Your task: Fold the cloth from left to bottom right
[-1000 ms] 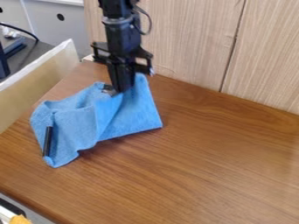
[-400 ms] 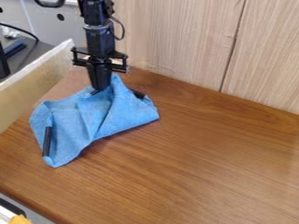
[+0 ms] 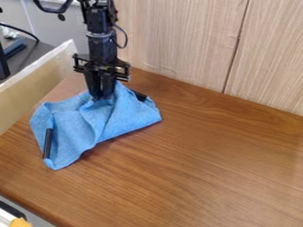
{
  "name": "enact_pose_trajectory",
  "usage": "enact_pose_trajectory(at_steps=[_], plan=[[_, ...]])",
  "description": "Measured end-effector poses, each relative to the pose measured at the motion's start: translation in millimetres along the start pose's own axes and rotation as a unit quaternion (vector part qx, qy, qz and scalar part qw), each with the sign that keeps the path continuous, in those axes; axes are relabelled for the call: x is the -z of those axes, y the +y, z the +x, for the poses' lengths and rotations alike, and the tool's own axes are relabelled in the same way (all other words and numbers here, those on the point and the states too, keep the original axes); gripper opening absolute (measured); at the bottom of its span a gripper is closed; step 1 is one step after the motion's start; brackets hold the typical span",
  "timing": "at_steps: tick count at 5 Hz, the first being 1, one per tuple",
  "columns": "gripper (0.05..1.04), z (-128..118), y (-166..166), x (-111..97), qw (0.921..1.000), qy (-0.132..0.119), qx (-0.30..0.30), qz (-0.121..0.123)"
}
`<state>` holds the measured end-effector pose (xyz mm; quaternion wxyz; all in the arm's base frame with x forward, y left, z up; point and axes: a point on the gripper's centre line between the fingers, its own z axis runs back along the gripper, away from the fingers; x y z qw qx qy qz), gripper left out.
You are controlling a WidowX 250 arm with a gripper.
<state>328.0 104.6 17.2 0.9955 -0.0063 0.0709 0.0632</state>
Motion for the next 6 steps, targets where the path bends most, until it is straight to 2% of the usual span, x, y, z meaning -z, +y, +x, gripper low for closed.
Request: enact_pose_trajectory(at_steps=[1,2,3,4,6], plan=[[0.825,-3.6,-2.5,2.3,1.0,0.006,0.004,-0.001],[1.008,-8.2,-3.1,-4.2,1.0,0.001,0.0,0.0],[1.004,-9.4,-2.8,-5.3,1.0,0.003,0.0,-0.001],[1.0,-10.4,-2.2,-15.8,1.0,-0.006,0.002,0.002],[1.0,-22.3,-11.3,-69.4,0.9986,-0.047,0.022,0.011]])
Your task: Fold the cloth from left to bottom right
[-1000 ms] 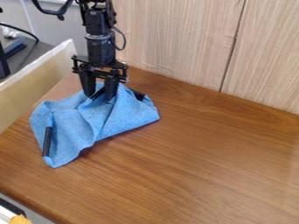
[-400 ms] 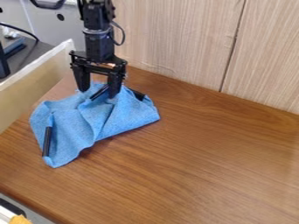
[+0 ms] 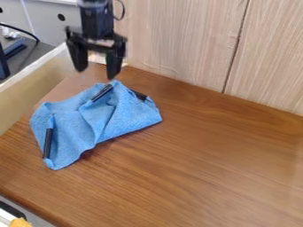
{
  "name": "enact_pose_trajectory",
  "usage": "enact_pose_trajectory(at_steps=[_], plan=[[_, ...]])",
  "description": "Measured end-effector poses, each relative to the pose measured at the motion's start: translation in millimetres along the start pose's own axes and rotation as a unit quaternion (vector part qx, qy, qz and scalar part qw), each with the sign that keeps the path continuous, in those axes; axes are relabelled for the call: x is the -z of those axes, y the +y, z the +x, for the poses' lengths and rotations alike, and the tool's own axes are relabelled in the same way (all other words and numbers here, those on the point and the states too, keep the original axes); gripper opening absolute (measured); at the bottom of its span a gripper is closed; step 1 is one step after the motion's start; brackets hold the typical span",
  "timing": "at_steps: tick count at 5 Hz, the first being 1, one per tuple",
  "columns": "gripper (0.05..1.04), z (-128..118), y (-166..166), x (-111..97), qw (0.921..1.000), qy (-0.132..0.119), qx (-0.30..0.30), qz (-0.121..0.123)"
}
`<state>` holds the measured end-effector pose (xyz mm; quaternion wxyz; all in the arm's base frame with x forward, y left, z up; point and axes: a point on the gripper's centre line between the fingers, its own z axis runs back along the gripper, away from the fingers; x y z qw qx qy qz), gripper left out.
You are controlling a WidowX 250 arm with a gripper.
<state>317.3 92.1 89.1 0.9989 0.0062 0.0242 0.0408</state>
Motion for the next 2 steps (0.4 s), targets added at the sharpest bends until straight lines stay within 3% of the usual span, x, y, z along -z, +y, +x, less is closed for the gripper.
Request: enact_pose_trajectory(at_steps=[1,2], plan=[[1.0,-8.6,-7.8,-28.0,0.9995,-0.023,0.024,-0.002],[1.0,-9.2,-8.4,-29.6,0.9994,-0.024,0.026,-0.002]])
